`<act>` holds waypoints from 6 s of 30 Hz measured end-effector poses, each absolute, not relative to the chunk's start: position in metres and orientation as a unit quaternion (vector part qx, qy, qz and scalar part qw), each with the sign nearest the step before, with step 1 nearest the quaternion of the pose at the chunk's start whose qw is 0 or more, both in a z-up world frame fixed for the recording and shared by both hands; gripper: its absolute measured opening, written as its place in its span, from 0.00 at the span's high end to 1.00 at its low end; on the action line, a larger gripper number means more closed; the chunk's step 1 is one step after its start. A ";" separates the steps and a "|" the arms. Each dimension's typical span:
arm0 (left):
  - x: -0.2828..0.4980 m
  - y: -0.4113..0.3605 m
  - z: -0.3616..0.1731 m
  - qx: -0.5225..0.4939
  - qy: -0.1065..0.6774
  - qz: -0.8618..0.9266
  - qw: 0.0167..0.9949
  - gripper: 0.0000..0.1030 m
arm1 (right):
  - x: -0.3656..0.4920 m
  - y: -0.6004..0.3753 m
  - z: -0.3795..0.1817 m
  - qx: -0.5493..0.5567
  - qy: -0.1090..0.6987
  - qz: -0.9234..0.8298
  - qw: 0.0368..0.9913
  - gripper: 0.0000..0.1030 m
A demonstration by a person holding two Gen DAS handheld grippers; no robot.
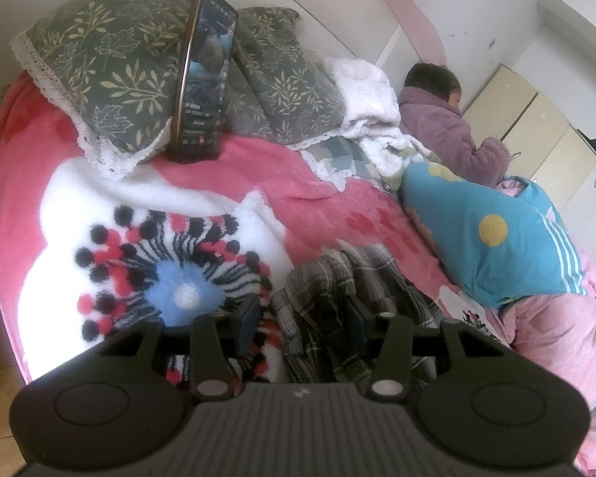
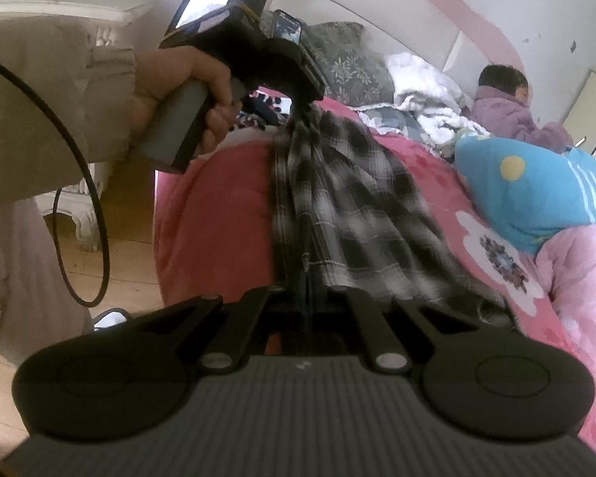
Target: Fold clothes
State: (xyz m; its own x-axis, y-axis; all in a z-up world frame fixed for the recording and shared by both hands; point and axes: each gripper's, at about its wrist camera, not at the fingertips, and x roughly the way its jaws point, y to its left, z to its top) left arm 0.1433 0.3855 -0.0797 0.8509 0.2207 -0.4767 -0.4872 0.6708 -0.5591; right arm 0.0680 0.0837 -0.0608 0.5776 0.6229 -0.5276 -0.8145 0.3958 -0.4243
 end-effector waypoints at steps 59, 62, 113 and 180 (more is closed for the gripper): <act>0.141 0.186 -0.063 -0.119 0.300 -0.119 0.939 0.46 | 0.042 -0.164 -0.005 0.108 0.246 0.228 0.936 0.26; 0.144 0.173 -0.071 -0.093 0.311 -0.093 0.941 0.47 | 0.029 -0.170 0.002 0.102 0.238 0.222 0.940 0.15; 0.156 0.126 -0.079 0.005 0.328 -0.030 0.944 0.15 | 0.094 -0.144 -0.089 0.006 0.380 0.065 0.923 0.01; 0.168 0.163 -0.071 -0.045 0.332 -0.033 0.942 0.13 | 0.059 -0.052 -0.088 -0.477 0.178 0.294 0.809 0.87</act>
State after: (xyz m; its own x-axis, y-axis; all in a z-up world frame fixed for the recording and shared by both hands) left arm 0.1679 0.1634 -0.0710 0.7779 -0.0909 -0.6217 0.0315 0.9939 -0.1059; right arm 0.0587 -0.0518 -0.0885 0.7631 0.3057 -0.5695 -0.6463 0.3717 -0.6665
